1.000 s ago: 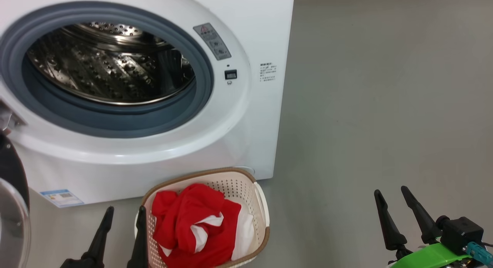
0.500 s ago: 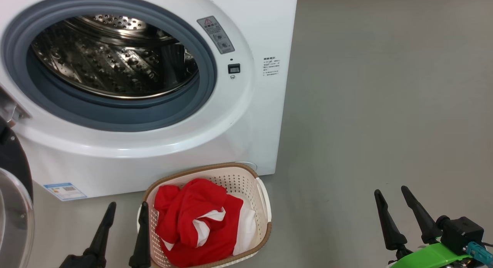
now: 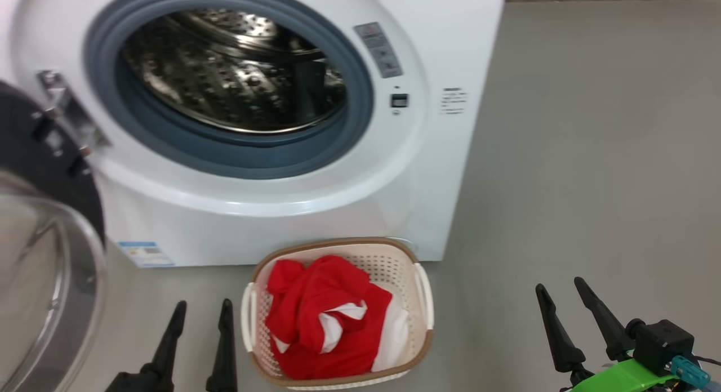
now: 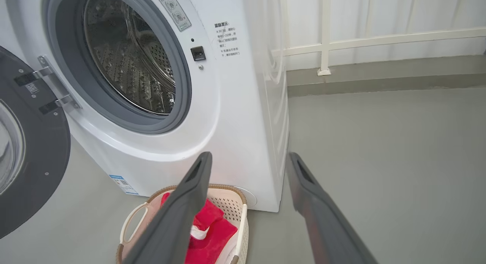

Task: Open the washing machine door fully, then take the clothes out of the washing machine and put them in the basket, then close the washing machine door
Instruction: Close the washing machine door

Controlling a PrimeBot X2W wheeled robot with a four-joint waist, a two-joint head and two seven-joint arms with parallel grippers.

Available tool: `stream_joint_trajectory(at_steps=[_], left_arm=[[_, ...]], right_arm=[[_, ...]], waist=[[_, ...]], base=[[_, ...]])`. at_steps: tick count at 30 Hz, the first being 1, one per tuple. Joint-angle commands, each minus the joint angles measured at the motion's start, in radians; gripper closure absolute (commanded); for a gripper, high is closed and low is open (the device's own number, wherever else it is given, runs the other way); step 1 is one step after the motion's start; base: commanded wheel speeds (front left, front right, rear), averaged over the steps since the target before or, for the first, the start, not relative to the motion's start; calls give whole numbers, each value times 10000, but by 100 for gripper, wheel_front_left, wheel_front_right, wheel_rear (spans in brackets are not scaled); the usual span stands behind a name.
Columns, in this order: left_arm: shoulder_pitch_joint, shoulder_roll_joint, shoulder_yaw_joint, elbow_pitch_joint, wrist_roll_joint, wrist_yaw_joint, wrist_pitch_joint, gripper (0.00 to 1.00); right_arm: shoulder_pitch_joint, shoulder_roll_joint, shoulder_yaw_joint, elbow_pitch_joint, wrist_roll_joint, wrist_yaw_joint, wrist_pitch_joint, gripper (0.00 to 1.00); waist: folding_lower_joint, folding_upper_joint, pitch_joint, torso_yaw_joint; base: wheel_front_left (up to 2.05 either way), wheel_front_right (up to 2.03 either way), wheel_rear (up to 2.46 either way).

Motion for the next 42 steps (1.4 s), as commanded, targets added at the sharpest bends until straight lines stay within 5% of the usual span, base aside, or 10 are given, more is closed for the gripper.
stream_joint_trajectory(at_steps=[1,20,31,42], left_arm=[[-169,79,218,-155,-61,124,-51,0],[614,79,-122,277,-453,895,-51,0],[1016,79,151,-85,-1094,1445,-51,0],[1056,79,124,-175,-1289,1359,-51,0]], right_arm=[[-185,-245,317,-178,83,63,-65,0],[-482,-137,1224,54,169,63,-65,0],[-1027,-143,2177,316,356,63,-65,0],[-1067,-116,2221,357,441,63,-65,0]], waist=[[0,0,-195,778],[0,0,-871,3569],[0,0,-732,3800],[0,0,-803,3774]], base=[[0,0,0],[0,0,0],[0,0,0],[0,0,0]])
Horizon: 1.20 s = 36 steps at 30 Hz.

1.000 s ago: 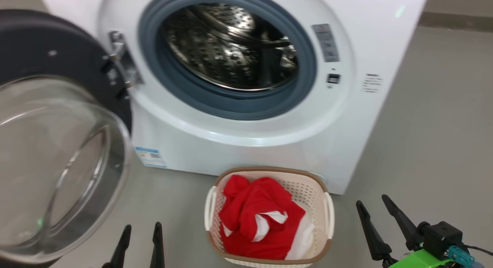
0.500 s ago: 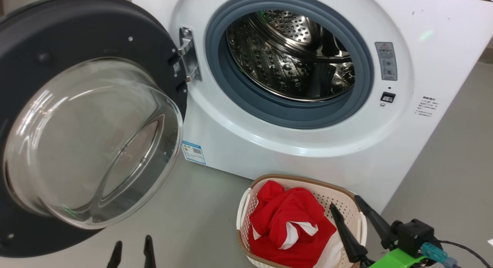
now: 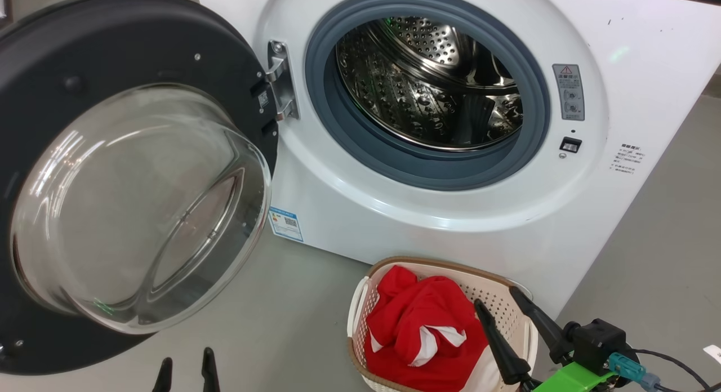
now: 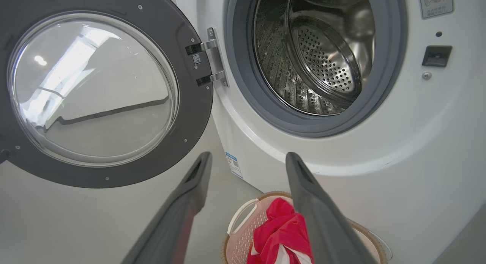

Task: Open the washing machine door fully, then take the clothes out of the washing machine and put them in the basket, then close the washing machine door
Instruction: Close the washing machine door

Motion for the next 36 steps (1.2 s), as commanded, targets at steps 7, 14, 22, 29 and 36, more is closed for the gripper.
stream_joint_trajectory(at_steps=[7,14,22,29,36], left_arm=[[-714,49,784,-904,-397,-596,-51,100],[-1850,49,2509,-2565,-27,-1101,-51,100],[-4293,270,5532,-3824,25,-2225,-51,100],[-6449,1661,7461,-1426,-2186,-2372,277,100],[-7664,3268,7890,1299,-3282,-1689,2898,100]], right_arm=[[-86,84,-193,-302,79,63,-65,0],[253,290,-513,-376,13,63,-65,0],[398,392,-891,-495,-95,63,-65,0],[254,495,-1095,-556,-124,63,-65,0],[218,624,-1139,-636,-157,63,-65,0]], waist=[[0,0,-43,-38],[0,0,-119,-82],[0,0,52,-153],[0,0,277,-236],[0,0,493,-236]], base=[[0,0,0],[0,0,0],[0,0,0],[0,0,0],[0,0,0]])
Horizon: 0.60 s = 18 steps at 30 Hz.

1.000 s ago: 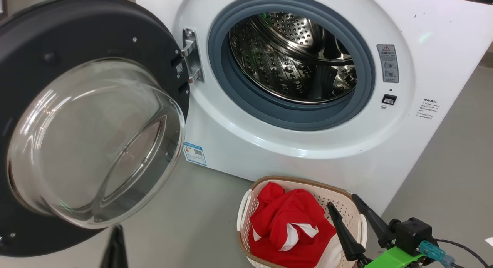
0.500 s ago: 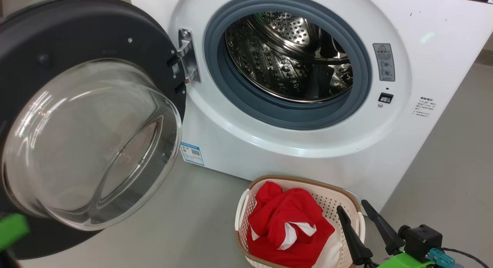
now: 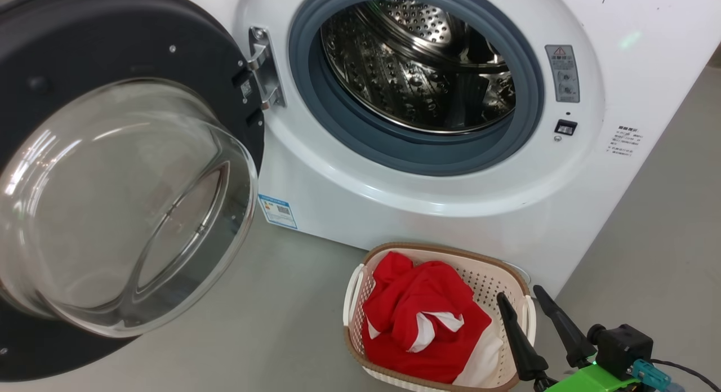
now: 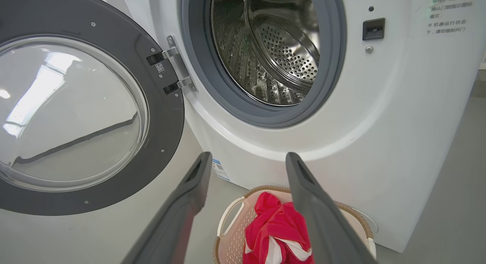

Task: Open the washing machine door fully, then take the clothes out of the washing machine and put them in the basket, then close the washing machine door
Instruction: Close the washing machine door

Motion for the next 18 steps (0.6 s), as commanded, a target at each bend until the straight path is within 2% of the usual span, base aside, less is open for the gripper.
stream_joint_trajectory(at_steps=[1,5,11,18], left_arm=[[-248,826,162,47,-111,26,411,100],[-444,1868,107,1291,-393,70,1943,100],[-535,2947,-516,2528,-849,-174,4776,100],[-400,3549,-870,2873,-1373,-326,7083,100]], right_arm=[[-356,10,135,-265,-71,63,-65,0],[-434,66,10,-303,-76,63,-65,0],[-499,107,-70,-329,-110,63,-65,0],[-638,133,21,-308,-85,63,-65,0]], waist=[[0,0,71,-7],[0,0,198,-46],[0,0,285,-31],[0,0,312,-125]], base=[[0,0,0],[0,0,0],[0,0,0],[0,0,0]])
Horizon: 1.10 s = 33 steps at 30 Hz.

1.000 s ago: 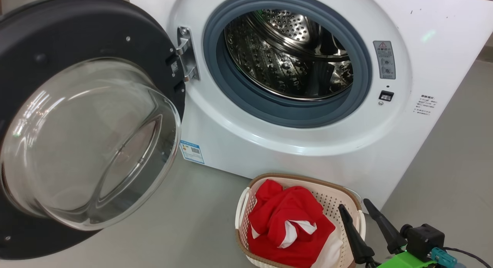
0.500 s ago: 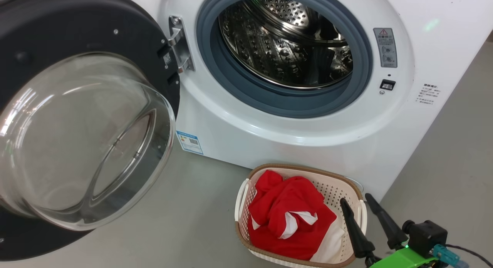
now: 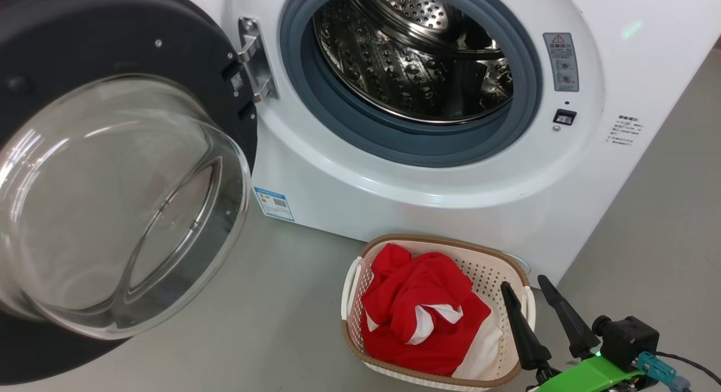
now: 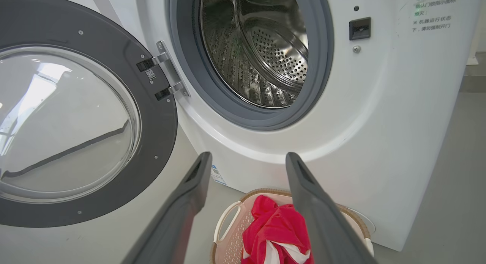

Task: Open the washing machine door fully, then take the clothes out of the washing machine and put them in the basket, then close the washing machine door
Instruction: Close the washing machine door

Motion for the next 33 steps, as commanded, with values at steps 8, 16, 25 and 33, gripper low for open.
stream_joint_trajectory(at_steps=[8,16,25,33], left_arm=[[594,690,-173,-1447,-679,-175,2146,100],[1591,251,-363,-3375,-1693,-391,3843,100],[2149,-266,-606,-5187,-3009,-609,4722,100],[2285,-574,-1185,-6331,-4011,-674,5066,100]], right_arm=[[-430,-8,232,-286,9,63,-65,0],[-386,0,218,-332,38,63,-65,0],[-327,6,266,-324,33,63,-65,0],[-245,20,260,-310,50,63,-65,0]], waist=[[0,0,-69,-106],[0,0,-170,-184],[0,0,-261,-337],[0,0,-380,-654]], base=[[0,0,0],[0,0,0],[0,0,0],[0,0,0]])
